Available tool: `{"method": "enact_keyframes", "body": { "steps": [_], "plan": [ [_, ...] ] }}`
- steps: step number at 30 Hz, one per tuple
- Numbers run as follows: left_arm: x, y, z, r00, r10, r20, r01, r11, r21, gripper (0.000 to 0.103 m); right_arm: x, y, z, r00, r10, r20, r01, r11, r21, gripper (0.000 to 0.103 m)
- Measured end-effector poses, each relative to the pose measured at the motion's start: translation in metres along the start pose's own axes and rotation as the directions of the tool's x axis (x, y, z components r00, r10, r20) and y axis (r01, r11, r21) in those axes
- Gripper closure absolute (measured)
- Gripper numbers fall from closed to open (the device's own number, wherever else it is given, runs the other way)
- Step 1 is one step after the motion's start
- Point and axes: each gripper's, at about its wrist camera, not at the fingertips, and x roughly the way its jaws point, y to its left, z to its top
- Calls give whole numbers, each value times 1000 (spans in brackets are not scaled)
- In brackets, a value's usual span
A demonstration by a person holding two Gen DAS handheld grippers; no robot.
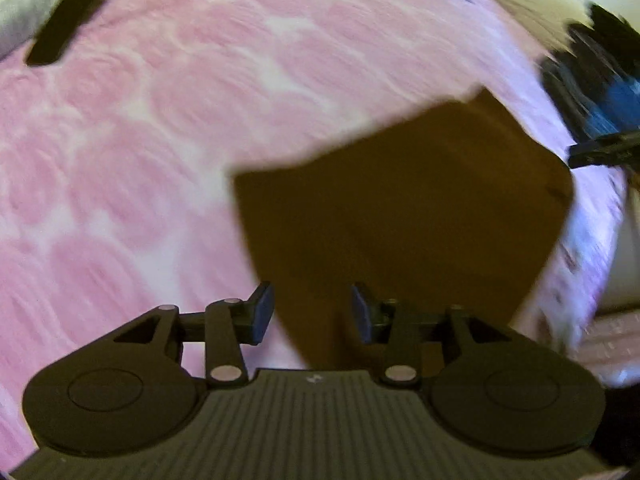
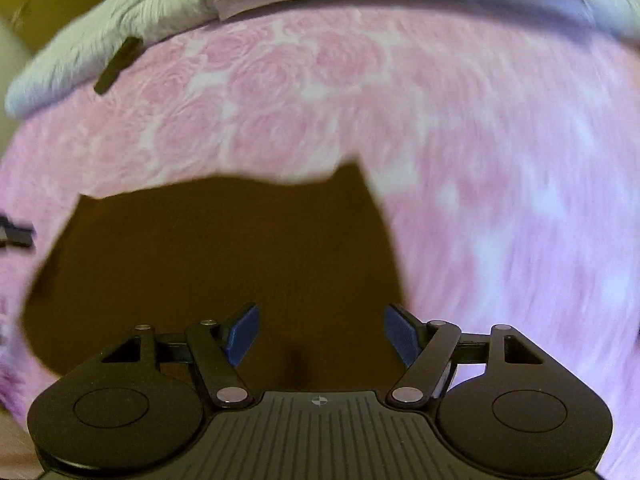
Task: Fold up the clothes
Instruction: 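Open both grippers and release the folded cardigan onto the bed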
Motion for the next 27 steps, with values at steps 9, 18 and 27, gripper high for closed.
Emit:
{"method": "enact_keyframes", "body": {
  "steps": [9, 18, 27],
  "plan": [
    [36, -44, -40, 994, 48, -96, -44, 998, 42, 66, 11, -28, -85, 993, 116, 38, -122, 925, 359, 31],
    [7, -84, 78, 1000, 20, 18, -24, 970, 241, 52, -6, -27, -108, 956, 184, 228, -281, 796, 536, 31],
    [138, -116, 224, 991, -104, -88, 135, 835, 533, 43, 37, -23, -122, 928, 136, 346, -353, 611, 708, 31]
  ]
}}
